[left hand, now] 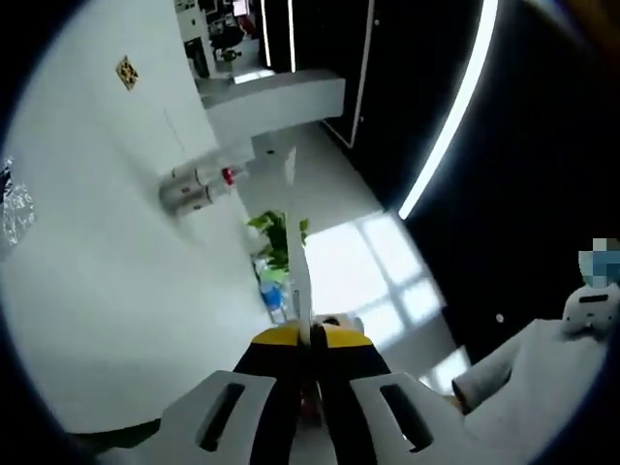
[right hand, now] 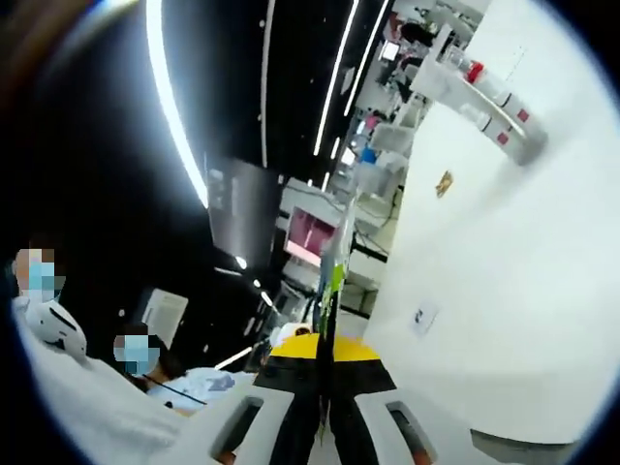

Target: Arrange the skincare products in the storage area until every visible bottle or jar stands upright without overlapping.

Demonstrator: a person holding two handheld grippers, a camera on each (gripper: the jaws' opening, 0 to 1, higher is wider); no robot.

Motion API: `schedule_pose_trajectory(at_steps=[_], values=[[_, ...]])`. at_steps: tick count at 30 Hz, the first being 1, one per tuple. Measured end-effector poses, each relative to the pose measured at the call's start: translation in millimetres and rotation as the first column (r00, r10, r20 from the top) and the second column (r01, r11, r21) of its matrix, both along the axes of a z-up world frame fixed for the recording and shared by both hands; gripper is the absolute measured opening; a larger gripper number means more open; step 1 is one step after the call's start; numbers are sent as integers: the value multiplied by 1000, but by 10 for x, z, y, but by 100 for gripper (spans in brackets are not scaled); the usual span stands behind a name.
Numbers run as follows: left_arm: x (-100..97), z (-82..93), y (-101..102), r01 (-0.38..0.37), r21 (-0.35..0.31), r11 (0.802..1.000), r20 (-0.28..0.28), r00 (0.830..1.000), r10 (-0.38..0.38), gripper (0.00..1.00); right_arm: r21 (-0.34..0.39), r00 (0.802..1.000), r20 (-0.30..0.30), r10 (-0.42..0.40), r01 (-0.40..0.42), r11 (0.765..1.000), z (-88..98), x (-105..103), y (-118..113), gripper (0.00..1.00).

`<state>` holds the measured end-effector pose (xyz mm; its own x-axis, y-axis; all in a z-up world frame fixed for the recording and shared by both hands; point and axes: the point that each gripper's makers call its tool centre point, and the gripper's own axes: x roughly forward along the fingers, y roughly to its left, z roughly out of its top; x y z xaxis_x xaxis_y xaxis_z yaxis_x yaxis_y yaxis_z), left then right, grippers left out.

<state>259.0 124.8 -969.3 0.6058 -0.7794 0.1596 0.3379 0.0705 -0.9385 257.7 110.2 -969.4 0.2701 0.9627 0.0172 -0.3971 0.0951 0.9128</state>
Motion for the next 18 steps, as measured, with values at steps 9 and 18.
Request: schedule_pose_trajectory(at_steps=[9, 18], values=[[118, -16, 200, -38, 43, 998, 5, 999, 38, 0, -245, 965, 247, 85, -22, 969, -106, 35, 43, 13], [480, -84, 445, -105, 53, 993, -27, 994, 106, 0, -729, 789, 450, 418, 54, 682, -718, -85, -312, 34]])
